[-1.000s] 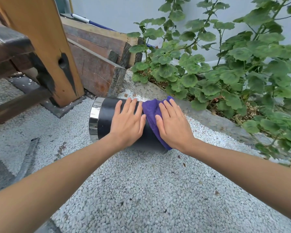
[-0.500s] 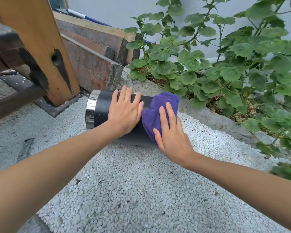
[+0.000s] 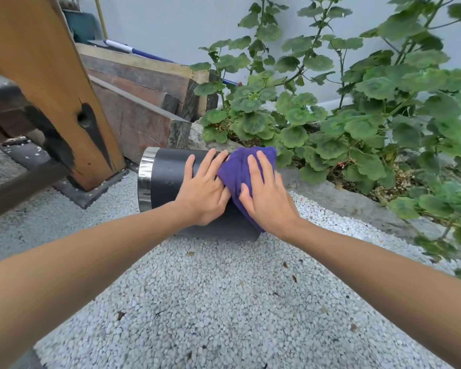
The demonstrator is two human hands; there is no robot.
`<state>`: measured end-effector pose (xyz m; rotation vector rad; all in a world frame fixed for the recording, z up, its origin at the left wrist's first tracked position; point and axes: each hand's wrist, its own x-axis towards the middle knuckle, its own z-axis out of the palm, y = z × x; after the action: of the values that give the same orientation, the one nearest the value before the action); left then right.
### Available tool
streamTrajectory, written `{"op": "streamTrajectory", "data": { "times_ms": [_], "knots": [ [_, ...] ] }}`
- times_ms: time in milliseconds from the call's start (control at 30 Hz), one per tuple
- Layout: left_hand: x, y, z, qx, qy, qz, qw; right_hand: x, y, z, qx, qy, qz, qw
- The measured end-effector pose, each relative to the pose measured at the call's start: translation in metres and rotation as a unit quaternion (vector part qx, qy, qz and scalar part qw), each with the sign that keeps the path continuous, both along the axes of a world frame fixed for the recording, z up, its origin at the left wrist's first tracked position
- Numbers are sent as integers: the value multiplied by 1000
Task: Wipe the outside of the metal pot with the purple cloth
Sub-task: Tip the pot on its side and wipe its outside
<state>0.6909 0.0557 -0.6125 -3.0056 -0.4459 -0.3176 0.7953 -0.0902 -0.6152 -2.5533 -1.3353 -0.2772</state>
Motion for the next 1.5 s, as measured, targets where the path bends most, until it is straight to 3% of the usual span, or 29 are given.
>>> {"op": "streamTrajectory", "data": {
  "times_ms": [300, 1000, 1133, 1267, 1400, 1500],
  "knots": [
    [12, 11, 4, -31, -5, 8, 999, 0, -2, -16, 29, -15, 12, 999],
    [51, 38, 6, -45, -31, 19, 998, 16, -21, -65, -4, -70, 89, 994],
    [59, 48, 7, -55, -26, 13, 998, 20, -29, -80, -1, -56, 111, 992],
    [54, 42, 0, -8, -79, 11, 997, 23, -35, -91, -5, -33, 127, 991],
    [32, 37, -9, -19, -111, 4, 994, 22, -38, -92, 24, 12, 148, 989],
    [-4, 43, -23, -33, -148, 90, 984, 19, -40, -88, 68, 34, 158, 985]
  ]
}}
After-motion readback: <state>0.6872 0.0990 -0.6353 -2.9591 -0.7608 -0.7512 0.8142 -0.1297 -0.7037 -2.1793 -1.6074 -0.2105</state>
